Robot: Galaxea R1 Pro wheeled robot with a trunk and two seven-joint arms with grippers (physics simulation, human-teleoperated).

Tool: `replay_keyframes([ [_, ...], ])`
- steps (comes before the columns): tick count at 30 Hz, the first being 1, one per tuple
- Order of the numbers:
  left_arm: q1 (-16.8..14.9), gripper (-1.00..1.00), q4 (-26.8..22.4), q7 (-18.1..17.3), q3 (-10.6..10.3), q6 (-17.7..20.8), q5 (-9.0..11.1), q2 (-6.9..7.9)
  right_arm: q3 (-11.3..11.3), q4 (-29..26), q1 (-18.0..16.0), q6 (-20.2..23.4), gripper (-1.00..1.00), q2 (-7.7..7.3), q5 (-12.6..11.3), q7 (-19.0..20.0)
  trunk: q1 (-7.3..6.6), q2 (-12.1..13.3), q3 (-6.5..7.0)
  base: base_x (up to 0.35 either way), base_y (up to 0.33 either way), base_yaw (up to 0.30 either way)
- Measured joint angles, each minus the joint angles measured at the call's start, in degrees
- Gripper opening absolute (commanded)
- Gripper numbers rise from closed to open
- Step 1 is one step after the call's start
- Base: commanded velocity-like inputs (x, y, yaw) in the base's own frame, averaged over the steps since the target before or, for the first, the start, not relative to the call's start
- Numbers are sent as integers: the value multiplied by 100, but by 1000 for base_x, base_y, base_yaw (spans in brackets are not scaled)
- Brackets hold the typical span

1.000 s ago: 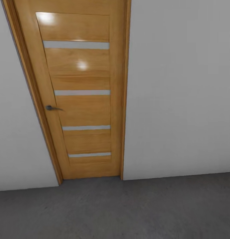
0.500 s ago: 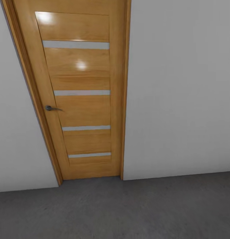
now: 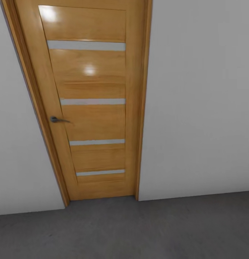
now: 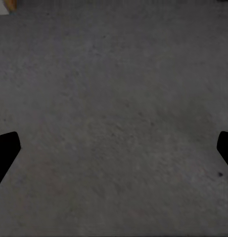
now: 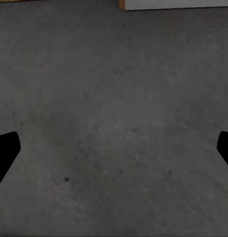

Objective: Move the two storage containers from the living room to the garage. In the garage, place one container on the floor and stack the other container on top of it (either order is fine).

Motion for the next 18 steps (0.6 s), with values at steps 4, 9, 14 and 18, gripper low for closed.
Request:
replay_keyframes([
  [4,0,100,0,0,0,0,-1,0,-1,0,0,0,100,0,0,0,0,0,0,240,192,0],
  [9,0,100,2,0,-1,-2,-2,0,-2,-1,0,1,100,0,0,-1,2,0,0,101,75,0],
  [14,0,100,2,0,-1,-2,-2,0,-3,-2,0,1,100,0,0,0,3,0,0,35,20,0],
  [18,0,100,2,0,-1,-2,-2,0,-2,-2,0,1,100,0,0,0,1,0,0,135,6,0],
])
